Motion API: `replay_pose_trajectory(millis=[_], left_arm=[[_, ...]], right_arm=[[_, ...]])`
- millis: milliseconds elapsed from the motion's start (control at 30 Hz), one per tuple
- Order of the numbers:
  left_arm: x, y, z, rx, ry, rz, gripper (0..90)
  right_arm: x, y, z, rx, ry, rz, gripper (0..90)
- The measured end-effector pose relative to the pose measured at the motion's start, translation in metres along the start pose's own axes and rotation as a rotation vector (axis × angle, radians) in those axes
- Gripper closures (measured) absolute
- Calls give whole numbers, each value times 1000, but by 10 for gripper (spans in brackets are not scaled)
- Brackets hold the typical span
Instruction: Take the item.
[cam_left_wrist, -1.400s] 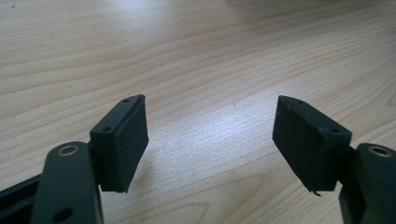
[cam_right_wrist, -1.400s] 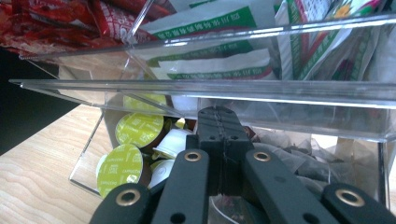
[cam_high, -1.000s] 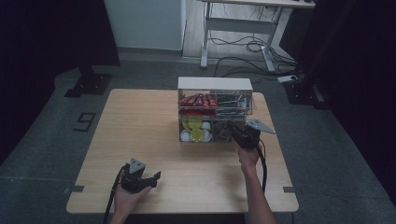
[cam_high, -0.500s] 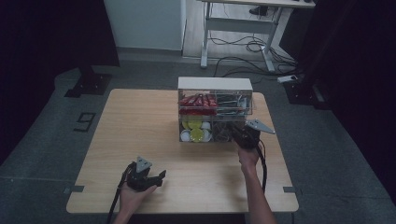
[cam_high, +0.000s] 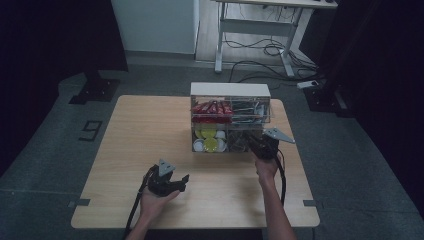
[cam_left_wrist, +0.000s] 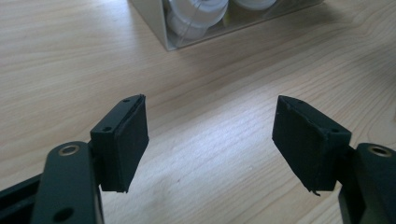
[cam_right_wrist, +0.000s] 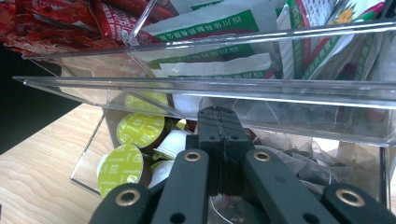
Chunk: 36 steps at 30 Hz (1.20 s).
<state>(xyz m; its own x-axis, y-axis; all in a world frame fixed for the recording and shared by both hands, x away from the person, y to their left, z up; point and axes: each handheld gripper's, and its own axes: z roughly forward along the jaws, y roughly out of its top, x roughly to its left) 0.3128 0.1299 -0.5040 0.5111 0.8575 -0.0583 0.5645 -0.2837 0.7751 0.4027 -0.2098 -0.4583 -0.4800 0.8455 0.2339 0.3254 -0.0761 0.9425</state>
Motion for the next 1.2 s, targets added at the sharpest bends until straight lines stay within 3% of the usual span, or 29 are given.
replay_pose_trajectory(millis=[400,800,1200], left_arm=[[-9,16,5,-3,0,4,269],[-15,33,11,-7,39,4,272],[-23,50,21,-9,41,16,274]], right_arm=[[0,0,0,-4,2,6,890],[-2,-1,1,-10,14,27,890],[-1,0,2,-12,22,26,890]])
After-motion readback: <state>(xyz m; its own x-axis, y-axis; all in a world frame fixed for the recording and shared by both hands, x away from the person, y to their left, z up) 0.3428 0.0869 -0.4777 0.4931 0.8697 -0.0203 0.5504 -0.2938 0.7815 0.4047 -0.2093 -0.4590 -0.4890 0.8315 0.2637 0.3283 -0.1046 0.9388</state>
